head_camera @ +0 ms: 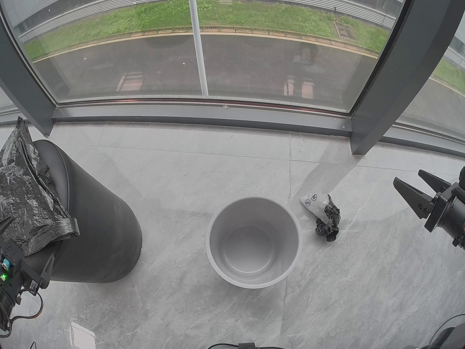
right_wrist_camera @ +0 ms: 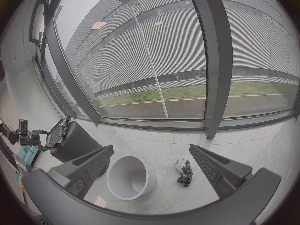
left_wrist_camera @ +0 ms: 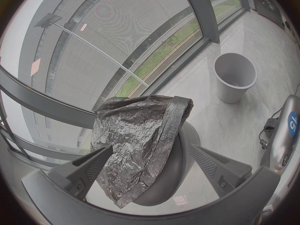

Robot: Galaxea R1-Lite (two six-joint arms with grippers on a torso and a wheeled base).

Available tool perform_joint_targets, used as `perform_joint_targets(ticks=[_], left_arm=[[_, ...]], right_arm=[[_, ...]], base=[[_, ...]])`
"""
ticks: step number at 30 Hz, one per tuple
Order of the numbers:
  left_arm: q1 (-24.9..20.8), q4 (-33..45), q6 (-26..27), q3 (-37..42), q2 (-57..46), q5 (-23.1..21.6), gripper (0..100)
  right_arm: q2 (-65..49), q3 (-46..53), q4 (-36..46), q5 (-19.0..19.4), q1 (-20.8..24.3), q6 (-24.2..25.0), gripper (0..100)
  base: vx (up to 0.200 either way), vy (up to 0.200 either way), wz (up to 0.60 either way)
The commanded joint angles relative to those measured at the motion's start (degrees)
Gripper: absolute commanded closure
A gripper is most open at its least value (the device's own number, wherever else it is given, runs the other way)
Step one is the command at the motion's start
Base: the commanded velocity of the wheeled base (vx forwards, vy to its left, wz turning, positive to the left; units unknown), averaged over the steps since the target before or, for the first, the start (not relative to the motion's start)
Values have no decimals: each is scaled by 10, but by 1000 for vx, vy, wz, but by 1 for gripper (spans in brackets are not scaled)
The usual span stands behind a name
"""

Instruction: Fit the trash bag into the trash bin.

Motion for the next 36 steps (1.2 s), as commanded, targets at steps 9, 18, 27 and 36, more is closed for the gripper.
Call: perform_joint_targets(ticks=[9, 18, 27, 36], left_arm=[[-5, -46, 3, -8, 89, 0, 0], [-5, -96, 2, -16, 133, 0, 0], [-5, -152, -1, -15, 165, 0, 0], [-5, -154, -2, -32, 185, 0, 0]], right_arm=[[8, 1, -1, 0, 0, 4, 0], [18, 1, -2, 0, 0, 4, 0], [19, 0, -2, 0, 0, 4, 0], [20, 0, -2, 0, -1, 4, 0]], base=[[0, 0, 0], [0, 0, 0], [0, 0, 0], [0, 0, 0]])
